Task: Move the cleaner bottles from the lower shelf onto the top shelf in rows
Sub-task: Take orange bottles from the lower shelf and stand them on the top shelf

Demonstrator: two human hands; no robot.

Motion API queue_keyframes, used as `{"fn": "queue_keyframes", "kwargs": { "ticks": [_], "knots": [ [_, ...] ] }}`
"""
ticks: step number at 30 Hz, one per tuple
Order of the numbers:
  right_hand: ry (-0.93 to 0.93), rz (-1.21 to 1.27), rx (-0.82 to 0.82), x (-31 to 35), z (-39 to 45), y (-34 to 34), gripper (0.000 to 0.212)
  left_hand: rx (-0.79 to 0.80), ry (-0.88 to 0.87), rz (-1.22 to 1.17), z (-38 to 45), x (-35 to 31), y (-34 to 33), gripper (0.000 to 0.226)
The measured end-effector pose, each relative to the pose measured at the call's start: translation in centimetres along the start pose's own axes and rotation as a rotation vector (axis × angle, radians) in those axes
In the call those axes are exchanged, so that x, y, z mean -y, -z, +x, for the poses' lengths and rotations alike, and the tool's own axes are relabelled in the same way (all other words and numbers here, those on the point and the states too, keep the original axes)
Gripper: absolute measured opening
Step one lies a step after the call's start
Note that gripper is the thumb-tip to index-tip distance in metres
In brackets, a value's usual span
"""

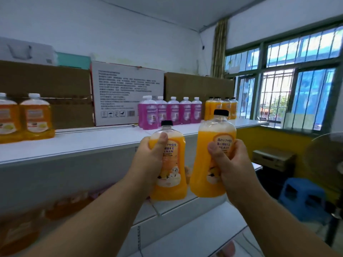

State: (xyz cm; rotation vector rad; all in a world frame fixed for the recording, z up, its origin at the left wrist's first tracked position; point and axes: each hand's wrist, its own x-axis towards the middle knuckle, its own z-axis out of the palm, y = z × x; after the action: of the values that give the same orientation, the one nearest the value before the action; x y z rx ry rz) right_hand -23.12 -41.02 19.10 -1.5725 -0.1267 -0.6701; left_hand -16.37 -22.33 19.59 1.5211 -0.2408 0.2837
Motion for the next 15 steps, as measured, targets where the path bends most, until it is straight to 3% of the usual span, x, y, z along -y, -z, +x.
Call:
{"fn": "queue_keyframes", "kwargs": {
  "ticks": [6,11,15],
  "knots": [
    [0.064,-0.035,-0.096,-3.4,7.9,4.7,0.064,0.152,0.03,0.008,7.6,0.1,-8.7,0.052],
    [0.096,-0.129,-0.215,-4.8,14.1,9.9,0.066,0.295,-0.005,-0.031,14.0,0.4,-17.0,0.08],
    [0.109,-0.194,-0.296,-5.6,18.5,15.6,0.076,0.37,-0.04,-0.012,17.4,1.1,-24.8,0.082]
  ]
}}
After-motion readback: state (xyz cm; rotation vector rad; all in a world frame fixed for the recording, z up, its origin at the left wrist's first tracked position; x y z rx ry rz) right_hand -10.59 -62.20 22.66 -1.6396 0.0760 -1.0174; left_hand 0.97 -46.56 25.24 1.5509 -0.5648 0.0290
